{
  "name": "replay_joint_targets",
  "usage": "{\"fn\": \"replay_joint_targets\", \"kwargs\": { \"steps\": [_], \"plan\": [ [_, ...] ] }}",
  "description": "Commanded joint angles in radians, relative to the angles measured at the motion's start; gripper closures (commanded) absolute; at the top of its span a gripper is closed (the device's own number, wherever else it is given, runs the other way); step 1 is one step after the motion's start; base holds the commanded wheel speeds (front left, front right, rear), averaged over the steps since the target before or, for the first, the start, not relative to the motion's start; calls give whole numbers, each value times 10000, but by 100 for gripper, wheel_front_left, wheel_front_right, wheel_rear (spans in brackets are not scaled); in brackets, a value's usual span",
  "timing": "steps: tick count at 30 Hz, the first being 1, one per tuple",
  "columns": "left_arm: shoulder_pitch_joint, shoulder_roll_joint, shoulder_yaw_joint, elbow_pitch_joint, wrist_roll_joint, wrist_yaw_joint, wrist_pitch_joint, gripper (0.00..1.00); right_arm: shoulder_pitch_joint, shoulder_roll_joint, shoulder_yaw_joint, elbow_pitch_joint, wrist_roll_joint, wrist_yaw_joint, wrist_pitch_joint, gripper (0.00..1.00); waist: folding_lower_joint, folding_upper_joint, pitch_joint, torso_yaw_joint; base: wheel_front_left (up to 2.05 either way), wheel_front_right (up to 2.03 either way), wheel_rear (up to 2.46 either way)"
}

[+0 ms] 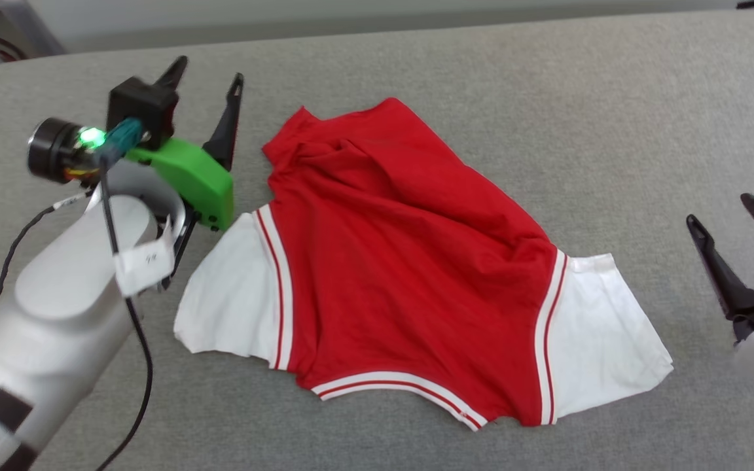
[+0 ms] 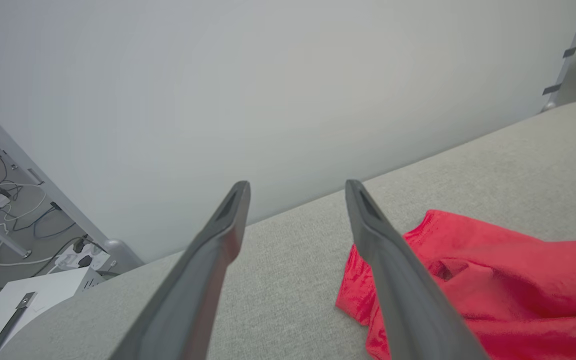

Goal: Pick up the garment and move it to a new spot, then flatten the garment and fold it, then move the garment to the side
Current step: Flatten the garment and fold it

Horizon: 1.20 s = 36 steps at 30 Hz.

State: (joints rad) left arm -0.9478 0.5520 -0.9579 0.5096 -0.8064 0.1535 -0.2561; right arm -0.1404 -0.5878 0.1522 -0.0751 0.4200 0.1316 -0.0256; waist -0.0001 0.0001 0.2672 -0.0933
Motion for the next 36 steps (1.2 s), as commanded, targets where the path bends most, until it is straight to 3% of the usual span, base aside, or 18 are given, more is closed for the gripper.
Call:
{"fn": "replay_joint_targets", "kwargs": {
  "steps": [1, 6, 8, 14, 18, 22, 24, 35, 36],
  "plan": [
    [828, 262, 456, -670, 396, 458, -52, 0, -23, -279, 42, -267, 5, -9, 280, 0, 1, -1, -601, 569, 0, 0, 0],
    [3337, 713, 2174, -3310, 1661, 2005, -54, 0, -172, -1365, 398, -952, 497, -9, 1722, 0, 1, -1, -912, 846, 0, 0, 0],
    [4253, 730, 2716, -4023, 2055, 2420, -55, 0, -123, -1748, 569, -994, 884, -9, 2590, 0, 1, -1, -1024, 968, 0, 0, 0],
    [6395, 411, 3953, -5298, 3019, 2966, -56, 0, 472, -2542, 1001, -925, 2382, -9, 5579, 0, 1, -1, -1245, 1350, 0, 0, 0],
    [7290, 47, 4537, -5580, 3495, 2928, -56, 0, 790, -2752, 1278, -711, 2938, -9, 7042, 0, 1, -1, -1189, 1533, 0, 0, 0],
    [7701, -461, 4979, -5658, 3976, 2784, -56, 0, 930, -2609, 1509, -261, 3140, -9, 7571, 0, 1, -1, -1021, 1743, 0, 0, 0],
    [7926, -919, 5309, -5651, 4386, 2512, -56, 0, 873, -2290, 1798, 475, 2922, -9, 7352, 0, 1, -1, -803, 1927, 0, 0, 0],
    [8113, -1635, 6065, -5363, 5074, 1742, -56, 0, 856, -1645, 3273, 2652, 3004, -9, 6621, 0, 1, -1, -516, 2093, 0, 0, 0],
    [8152, -1690, 6148, -5318, 5123, 1684, -56, 0, 787, -1586, 3320, 2744, 3183, -9, 6421, 9, 1, -1, -548, 2064, 0, 0, 0]
  ]
}}
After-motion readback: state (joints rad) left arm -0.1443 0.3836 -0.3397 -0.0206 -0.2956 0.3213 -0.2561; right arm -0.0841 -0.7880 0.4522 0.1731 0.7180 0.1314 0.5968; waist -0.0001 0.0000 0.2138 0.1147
